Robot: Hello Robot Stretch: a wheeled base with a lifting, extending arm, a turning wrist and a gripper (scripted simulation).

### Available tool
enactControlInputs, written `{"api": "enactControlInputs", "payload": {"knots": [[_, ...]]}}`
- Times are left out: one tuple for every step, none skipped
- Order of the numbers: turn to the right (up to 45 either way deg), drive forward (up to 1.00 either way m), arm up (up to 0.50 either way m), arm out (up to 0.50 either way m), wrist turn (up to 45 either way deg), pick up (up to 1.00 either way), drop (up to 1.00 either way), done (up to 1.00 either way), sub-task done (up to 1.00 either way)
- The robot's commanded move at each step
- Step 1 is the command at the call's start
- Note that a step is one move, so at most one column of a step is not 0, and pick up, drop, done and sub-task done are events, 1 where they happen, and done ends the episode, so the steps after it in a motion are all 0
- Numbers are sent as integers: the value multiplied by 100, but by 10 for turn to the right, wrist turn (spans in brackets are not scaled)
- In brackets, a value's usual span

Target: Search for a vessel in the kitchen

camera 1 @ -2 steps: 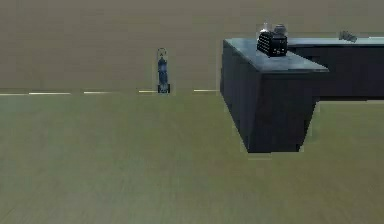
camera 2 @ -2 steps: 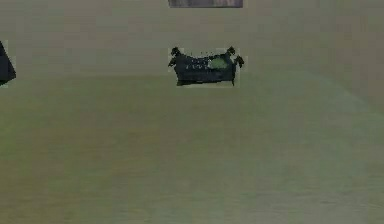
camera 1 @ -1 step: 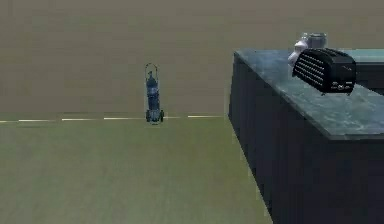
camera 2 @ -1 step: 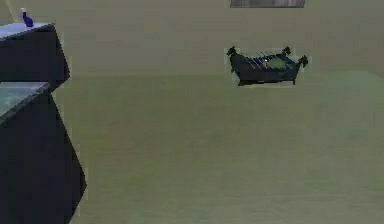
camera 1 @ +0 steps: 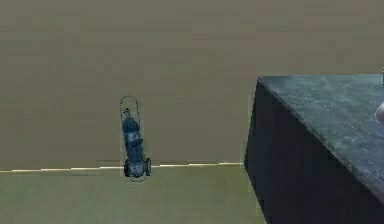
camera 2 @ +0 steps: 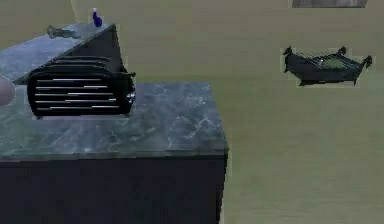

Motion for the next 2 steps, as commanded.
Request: {"api": "enactControlInputs", "payload": {"knots": [[0, 75, 0, 0, 0, 0, 0, 0, 0], [450, 0, 0, 0, 0, 0, 0, 0, 0]]}}
